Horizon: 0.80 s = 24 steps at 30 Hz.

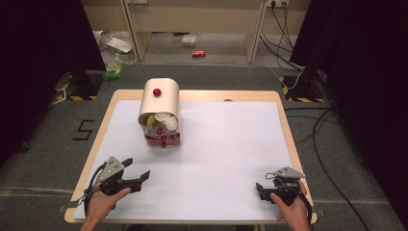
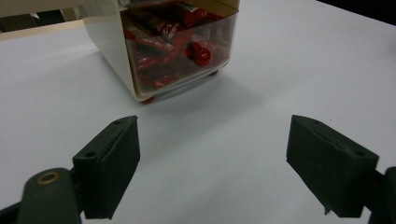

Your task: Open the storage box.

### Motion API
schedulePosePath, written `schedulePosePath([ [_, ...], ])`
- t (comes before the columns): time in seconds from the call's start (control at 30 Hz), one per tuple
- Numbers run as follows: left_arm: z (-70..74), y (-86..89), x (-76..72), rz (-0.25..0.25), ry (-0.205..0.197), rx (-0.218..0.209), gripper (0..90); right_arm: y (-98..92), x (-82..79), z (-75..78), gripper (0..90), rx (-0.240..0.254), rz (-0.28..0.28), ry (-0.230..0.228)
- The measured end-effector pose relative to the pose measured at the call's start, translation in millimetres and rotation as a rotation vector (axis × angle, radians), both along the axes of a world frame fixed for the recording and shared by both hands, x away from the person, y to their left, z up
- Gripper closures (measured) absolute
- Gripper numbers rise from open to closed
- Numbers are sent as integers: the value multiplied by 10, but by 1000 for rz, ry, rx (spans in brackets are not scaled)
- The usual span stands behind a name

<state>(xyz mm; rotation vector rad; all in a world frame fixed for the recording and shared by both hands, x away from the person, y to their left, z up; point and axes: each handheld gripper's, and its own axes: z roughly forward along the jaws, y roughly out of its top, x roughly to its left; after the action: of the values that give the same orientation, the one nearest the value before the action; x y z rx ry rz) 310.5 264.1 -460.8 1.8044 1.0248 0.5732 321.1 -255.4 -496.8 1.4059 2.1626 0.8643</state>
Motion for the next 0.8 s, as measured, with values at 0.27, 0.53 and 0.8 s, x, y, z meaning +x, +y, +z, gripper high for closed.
schedulePosePath([
  [0.27, 148, -57, 73, -10, -32, 7, 174, 0, -1, 0, 4, -1, 1, -1],
  [0.53, 240, -27, 159, -12, -39, -1, 174, 0, 0, 0, 4, 0, 0, 0],
  [0.8, 304, -72, 193, -21, -54, -9, 178, 0, 0, -1, 4, 0, 1, -1],
])
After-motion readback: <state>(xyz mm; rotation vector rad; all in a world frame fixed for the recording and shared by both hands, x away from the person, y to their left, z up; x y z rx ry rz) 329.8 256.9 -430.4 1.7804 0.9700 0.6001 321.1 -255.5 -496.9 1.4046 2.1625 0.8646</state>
